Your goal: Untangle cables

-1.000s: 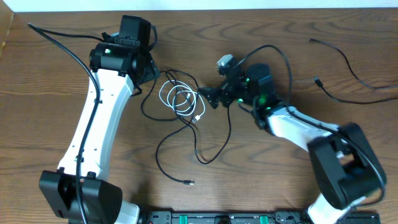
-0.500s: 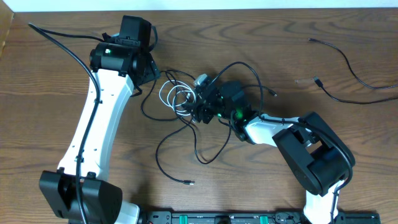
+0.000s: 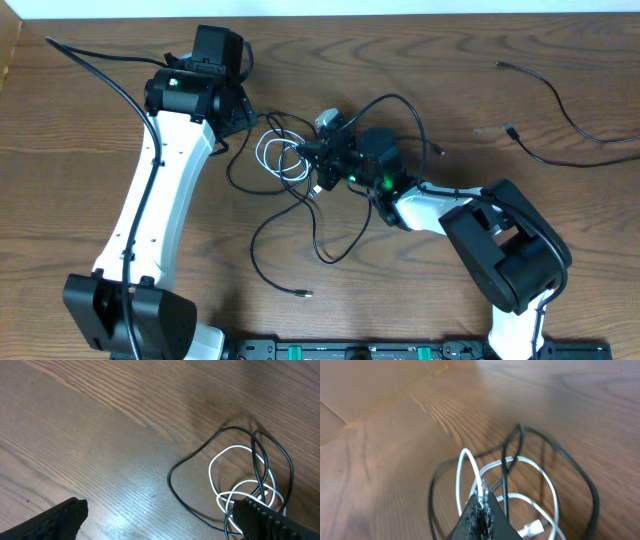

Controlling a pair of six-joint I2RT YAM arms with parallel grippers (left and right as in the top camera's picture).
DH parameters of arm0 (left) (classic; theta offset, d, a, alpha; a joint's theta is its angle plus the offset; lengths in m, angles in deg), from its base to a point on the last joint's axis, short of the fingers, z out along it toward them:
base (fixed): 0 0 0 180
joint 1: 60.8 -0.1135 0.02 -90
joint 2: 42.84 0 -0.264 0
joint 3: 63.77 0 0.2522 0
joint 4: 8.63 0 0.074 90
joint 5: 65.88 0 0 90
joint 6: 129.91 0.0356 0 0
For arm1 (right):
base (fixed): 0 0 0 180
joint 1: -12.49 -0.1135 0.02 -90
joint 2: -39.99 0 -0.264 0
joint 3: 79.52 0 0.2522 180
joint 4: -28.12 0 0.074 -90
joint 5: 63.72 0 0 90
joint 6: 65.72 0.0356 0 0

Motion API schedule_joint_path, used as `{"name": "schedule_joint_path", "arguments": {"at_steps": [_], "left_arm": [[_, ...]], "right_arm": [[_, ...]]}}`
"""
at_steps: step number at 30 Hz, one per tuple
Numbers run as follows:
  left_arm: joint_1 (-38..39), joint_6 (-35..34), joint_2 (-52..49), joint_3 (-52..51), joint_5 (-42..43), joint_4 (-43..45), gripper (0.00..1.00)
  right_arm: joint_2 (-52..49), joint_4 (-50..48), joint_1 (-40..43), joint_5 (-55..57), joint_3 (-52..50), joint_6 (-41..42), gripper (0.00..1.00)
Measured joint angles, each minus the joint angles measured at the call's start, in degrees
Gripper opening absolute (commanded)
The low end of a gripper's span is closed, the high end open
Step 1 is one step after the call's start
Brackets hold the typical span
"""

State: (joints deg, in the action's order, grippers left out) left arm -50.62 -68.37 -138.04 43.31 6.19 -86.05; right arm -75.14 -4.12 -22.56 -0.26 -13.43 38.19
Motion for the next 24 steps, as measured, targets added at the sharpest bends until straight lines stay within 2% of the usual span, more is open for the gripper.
{"name": "schedule_joint_path", "arguments": {"at_steps": [6,16,24], "left_arm": [[0.0,0.0,0.0,0.0,0.0,0.0,0.98],[0.0,0.0,0.0,0.0,0.0,0.0,0.98],[0.0,0.0,0.0,0.0,0.0,0.0,0.98]], "right_arm": [[1.6,-0.5,1.2,-1.9,0.0,2.0,0.01],[25.0,-1.4,5.2,7.5,0.2,-2.0,0.01],[33.4,-1.4,12.2,11.6,4.6,-2.9,0.01]]}}
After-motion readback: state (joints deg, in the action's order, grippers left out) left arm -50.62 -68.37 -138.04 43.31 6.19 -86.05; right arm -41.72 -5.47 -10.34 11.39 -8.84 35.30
